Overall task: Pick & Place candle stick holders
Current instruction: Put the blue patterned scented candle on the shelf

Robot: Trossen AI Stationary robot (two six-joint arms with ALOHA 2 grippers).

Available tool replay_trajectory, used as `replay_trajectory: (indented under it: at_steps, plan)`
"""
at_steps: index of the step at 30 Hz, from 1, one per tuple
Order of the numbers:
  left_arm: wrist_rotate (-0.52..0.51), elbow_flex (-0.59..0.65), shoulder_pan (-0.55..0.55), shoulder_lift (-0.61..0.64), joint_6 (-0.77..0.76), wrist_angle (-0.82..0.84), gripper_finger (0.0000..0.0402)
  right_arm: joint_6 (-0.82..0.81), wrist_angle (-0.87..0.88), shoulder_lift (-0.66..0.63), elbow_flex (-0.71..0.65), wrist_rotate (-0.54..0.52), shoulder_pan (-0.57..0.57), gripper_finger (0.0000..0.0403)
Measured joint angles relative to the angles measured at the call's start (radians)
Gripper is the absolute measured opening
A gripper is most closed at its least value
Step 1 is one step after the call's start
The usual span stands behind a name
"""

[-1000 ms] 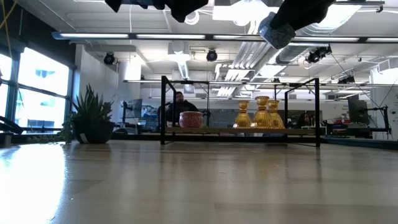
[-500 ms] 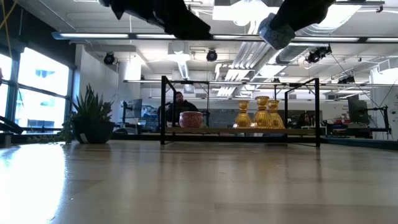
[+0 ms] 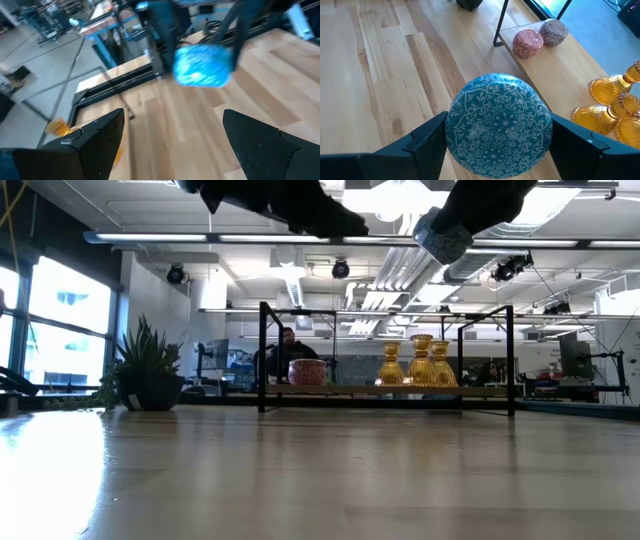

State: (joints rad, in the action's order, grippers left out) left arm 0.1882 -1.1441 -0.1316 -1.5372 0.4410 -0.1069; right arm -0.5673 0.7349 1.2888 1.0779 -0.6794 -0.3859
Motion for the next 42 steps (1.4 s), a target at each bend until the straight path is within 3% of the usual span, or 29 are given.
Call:
replay_trajectory:
  at_steps: [9,13,22,28,42]
  plan:
    - [-0.030,-0.054,0.083,-0.036,0.009,0.072,0.0335,0.007,-0.007,0.000,0.000,-0.002,0.000,0.0280]
    - [-0.094,-0.117,0.115,-0.093,0.055,0.120,0.0335,0.008,-0.013,0.001,0.000,0.001,0.000,0.0280]
    - [-0.099,-0.286,0.118,-0.204,0.025,0.210,0.0335,0.010,-0.015,0.001,0.000,0.009,0.001,0.0280]
    - [-0.040,-0.301,0.119,-0.210,0.022,0.222,0.0335,0.019,-0.016,0.001,0.000,0.010,0.001,0.0280]
    - [-0.075,-0.301,0.119,-0.218,-0.001,0.204,0.0335,0.026,-0.019,0.001,0.000,0.017,0.002,0.0280]
